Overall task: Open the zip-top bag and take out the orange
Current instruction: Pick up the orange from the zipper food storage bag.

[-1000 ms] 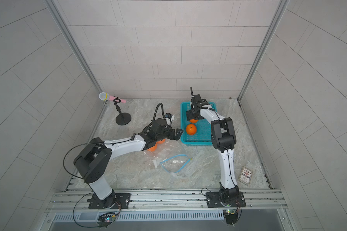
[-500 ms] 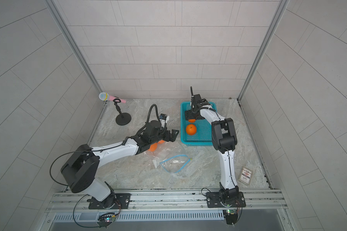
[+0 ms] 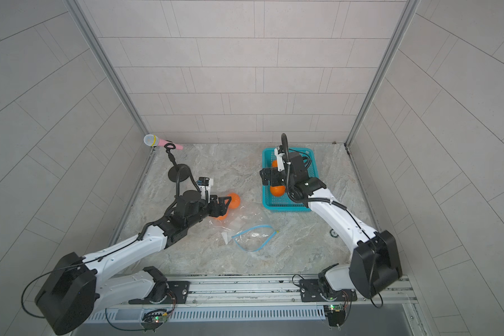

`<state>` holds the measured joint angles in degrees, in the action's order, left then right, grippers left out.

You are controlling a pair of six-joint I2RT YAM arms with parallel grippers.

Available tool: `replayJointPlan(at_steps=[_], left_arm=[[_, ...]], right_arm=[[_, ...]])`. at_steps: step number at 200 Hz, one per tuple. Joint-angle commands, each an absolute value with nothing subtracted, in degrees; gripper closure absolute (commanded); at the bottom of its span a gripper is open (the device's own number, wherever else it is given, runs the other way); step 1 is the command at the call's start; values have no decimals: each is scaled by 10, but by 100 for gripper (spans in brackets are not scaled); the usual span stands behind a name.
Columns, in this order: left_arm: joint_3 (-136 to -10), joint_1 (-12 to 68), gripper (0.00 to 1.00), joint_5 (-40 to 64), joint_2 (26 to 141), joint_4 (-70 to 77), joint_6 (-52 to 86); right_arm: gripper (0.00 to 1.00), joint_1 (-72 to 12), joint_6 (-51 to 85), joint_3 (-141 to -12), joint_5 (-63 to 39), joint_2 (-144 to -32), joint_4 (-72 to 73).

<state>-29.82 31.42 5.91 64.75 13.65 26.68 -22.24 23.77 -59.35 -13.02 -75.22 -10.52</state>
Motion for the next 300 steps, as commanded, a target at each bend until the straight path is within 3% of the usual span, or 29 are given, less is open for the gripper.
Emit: replayJointPlan(at_steps=[1, 23, 53, 91, 120, 149, 176, 204, 226, 248, 284, 300], left_arm=[[-266, 285, 20, 84, 623, 143, 289], [-247, 280, 27, 90, 616, 148, 287], [-228, 275, 35, 82, 626, 165, 285], [-229, 270, 52, 55, 684, 206, 281], [-245, 269, 51, 19, 723, 196, 275], [-269, 269, 21, 9, 750, 173, 260], [-271, 267, 13, -2, 746, 179, 251], [-295, 243, 13, 61, 780, 221, 237], [-334, 228, 13, 161, 845, 242, 252], [-345, 214, 13, 229, 897, 286, 277], [-322, 206, 27, 239, 897, 303, 287], [-328, 207, 41, 246, 896, 292, 279]], right_arm=[[0, -232, 305, -527, -197, -712, -63], [3, -287, 302, -435, -182, -632, -47], [30, -394, 308, -276, -115, -492, -4], [39, -491, 329, -198, -100, -410, 12], [39, -558, 276, -203, -29, -492, 22], [36, -557, 242, -226, 32, -603, 68], [36, -545, 246, -223, 66, -647, 113], [36, -479, 249, -183, 17, -673, 218], [36, -477, 208, -194, -49, -729, 276], [36, -477, 204, -205, -49, -783, 284], [35, -467, 218, -170, -51, -836, 386], [34, -461, 225, -173, -61, -862, 404]])
